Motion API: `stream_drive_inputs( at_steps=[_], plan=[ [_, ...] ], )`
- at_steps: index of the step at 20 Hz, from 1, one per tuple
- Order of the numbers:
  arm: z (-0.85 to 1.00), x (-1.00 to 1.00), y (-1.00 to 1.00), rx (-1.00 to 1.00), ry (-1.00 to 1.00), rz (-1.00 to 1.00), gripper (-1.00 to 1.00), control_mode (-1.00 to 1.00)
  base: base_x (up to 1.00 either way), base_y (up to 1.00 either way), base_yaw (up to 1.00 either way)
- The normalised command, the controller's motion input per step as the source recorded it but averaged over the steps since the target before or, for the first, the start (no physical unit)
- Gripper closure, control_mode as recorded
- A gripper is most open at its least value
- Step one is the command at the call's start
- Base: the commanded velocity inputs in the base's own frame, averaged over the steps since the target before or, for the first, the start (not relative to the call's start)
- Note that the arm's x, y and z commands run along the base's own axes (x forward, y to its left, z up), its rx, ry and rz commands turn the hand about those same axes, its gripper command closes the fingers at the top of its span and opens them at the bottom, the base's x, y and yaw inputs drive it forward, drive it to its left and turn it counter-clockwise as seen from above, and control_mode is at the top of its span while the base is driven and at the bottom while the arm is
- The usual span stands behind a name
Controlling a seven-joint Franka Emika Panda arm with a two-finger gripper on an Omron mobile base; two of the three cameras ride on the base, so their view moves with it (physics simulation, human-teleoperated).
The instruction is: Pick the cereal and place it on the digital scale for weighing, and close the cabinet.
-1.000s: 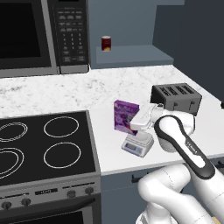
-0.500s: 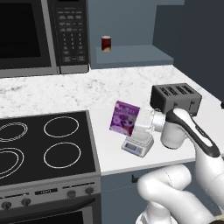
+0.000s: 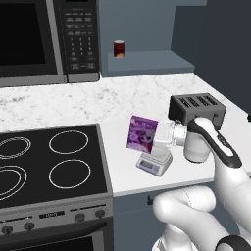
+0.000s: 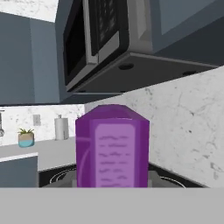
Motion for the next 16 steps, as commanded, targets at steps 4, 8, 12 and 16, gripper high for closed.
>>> stream_drive_inputs(
  at_steps=[4, 8, 12, 16],
  plan=[
    [0.00, 0.00, -0.08, -0.05, 0.00, 0.01, 1.00, -1.00, 0.00, 0.00, 0.00],
    [-0.04, 0.00, -0.30, -0.04, 0.00, 0.00, 1.00, -1.00, 0.00, 0.00, 0.00],
    [-0.09, 0.00, -0.36, 0.00, -0.03, 0.00, 1.00, -1.00, 0.00, 0.00, 0.00],
    [-0.04, 0.00, -0.36, 0.00, -0.07, 0.00, 1.00, -1.00, 0.00, 0.00, 0.00]
  ],
)
